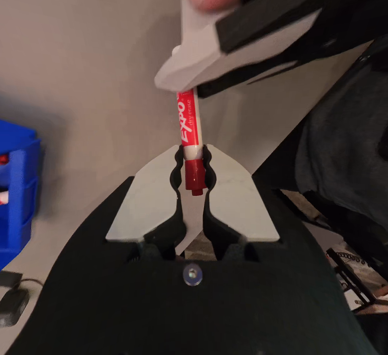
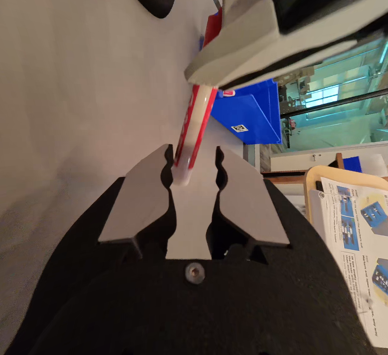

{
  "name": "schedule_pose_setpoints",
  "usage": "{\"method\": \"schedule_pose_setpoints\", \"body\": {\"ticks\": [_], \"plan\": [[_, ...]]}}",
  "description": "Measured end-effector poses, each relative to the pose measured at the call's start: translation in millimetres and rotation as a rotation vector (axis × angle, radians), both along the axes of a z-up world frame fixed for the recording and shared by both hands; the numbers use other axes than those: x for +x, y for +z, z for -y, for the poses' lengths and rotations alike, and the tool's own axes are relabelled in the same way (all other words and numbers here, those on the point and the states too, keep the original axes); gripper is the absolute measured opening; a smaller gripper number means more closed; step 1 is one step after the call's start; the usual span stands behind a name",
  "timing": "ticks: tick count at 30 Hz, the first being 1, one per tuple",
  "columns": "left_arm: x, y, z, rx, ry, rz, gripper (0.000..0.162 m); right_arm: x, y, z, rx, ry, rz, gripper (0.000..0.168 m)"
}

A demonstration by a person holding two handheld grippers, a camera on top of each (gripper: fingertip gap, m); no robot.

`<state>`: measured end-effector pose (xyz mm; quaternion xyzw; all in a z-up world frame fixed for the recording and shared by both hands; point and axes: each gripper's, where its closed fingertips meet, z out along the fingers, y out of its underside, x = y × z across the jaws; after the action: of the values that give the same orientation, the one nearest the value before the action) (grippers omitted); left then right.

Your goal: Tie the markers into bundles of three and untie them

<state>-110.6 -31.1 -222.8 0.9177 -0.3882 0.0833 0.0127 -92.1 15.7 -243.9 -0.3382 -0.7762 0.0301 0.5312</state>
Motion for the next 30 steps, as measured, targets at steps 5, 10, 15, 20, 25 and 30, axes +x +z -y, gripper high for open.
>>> {"method": "schedule_pose_setpoints", "body": {"ticks": [5, 10, 15, 20, 25, 30], "plan": [[20, -2, 10, -0.036, -0.034, 0.081, 0.018, 0, -9, 13, -0.159, 0.037, -0.006, 0.015], [10, 17, 0, 0.180, -0.082, 0.107, 0.038, 8, -7, 15, -0.527, 0.064, -0.040, 0.015], [18, 45, -9, 0.511, -0.116, 0.233, 0.040, 12, -3, 31, -0.773, 0.169, -0.069, 0.015], [33, 41, -7, 0.618, -0.090, 0.308, 0.032, 11, 10, 51, -0.979, 0.278, -0.140, 0.015], [49, 59, -7, 0.705, 0.092, 0.659, 0.028, 8, 24, 62, -1.044, 0.331, -0.239, 0.015], [49, 62, -1, 0.759, 0.179, 0.764, 0.019, 0, 20, 75, -1.076, 0.360, -0.223, 0.015]]}}
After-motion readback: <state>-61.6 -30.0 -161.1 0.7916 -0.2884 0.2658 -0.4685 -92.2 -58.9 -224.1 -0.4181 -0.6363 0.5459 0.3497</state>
